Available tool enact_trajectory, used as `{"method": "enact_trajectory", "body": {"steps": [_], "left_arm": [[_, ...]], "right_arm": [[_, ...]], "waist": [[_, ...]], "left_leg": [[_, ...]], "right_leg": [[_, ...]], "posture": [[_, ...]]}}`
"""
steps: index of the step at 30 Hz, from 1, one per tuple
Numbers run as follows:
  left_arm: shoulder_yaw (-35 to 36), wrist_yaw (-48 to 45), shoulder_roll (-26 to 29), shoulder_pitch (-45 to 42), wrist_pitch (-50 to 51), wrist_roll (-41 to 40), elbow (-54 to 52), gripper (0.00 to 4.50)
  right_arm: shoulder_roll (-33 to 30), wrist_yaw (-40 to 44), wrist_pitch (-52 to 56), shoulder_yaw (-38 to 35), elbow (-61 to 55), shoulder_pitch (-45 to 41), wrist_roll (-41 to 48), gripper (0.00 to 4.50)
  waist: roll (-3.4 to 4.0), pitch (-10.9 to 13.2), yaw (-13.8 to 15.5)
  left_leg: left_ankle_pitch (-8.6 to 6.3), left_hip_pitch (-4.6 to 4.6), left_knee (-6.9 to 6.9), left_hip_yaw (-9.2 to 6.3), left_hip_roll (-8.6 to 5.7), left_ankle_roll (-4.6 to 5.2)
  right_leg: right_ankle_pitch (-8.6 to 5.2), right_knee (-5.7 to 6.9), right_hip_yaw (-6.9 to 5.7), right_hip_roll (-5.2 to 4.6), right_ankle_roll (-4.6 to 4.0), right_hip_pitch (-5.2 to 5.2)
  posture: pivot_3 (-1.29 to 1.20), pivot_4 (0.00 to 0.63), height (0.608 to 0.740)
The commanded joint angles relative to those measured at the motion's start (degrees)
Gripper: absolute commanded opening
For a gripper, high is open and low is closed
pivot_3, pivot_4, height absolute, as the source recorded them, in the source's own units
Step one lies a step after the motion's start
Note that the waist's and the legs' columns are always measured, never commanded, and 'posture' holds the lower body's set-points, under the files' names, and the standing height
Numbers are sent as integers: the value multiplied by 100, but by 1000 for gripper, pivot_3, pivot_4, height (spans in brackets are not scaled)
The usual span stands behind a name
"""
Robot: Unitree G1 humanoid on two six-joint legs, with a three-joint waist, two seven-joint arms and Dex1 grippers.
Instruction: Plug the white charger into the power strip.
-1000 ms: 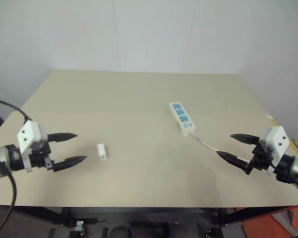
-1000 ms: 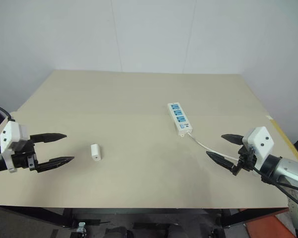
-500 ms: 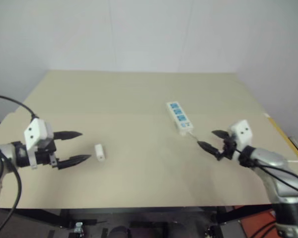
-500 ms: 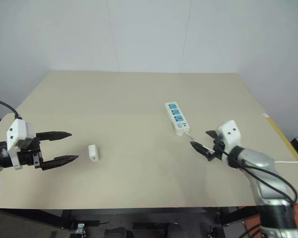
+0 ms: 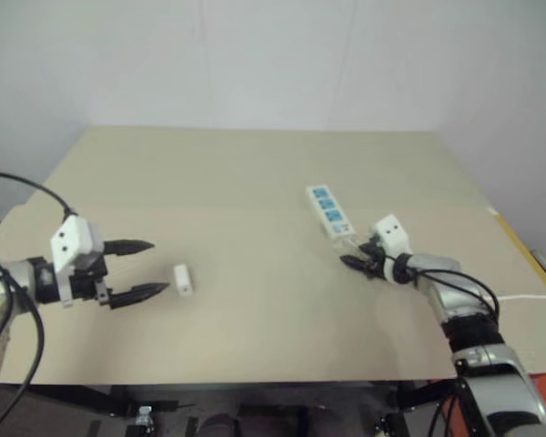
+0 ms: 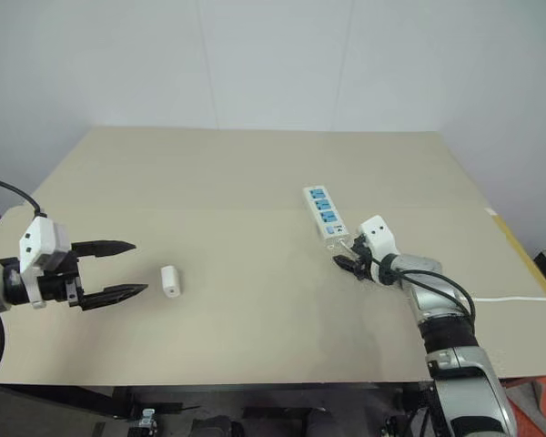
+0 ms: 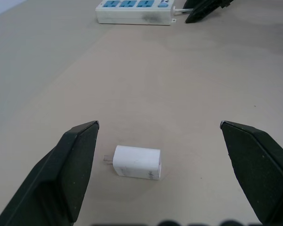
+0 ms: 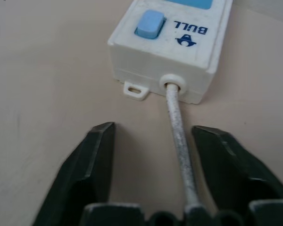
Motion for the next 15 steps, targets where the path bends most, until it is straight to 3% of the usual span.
{"method": "enact_trajectory", "body": {"steps": [1,6,12,15], "left_arm": [[179,-4,53,-3,-119,-67,-123,4500],[171,-1,37,8,-149,-55,-91,4500],[108,-24,32,-31,-172,-50,-59,4500],[54,-39,26,-67,-190,-51,-39,4500]], "right_arm": [[35,91,-257,-23,191,-111,-92,1770],[34,604,-792,-86,-387,276,121,67],[-72,1835,-2398,-159,-1002,1080,457,12],[-142,1975,-2791,-127,-884,1219,324,12]], "waist": [[0,0,-6],[0,0,-16],[0,0,-15],[0,1,-31]], "left_leg": [[0,2,0,0,1,0],[0,2,-1,-2,4,0],[-1,-2,-4,-6,2,0],[0,2,-3,-10,3,0]], "right_leg": [[0,2,0,2,0,0],[0,5,0,5,-1,-2],[0,3,1,2,0,-6],[0,8,4,3,0,-6]], "posture": [[0,150,740],[0,150,740],[0,150,740],[0,150,740]]}}
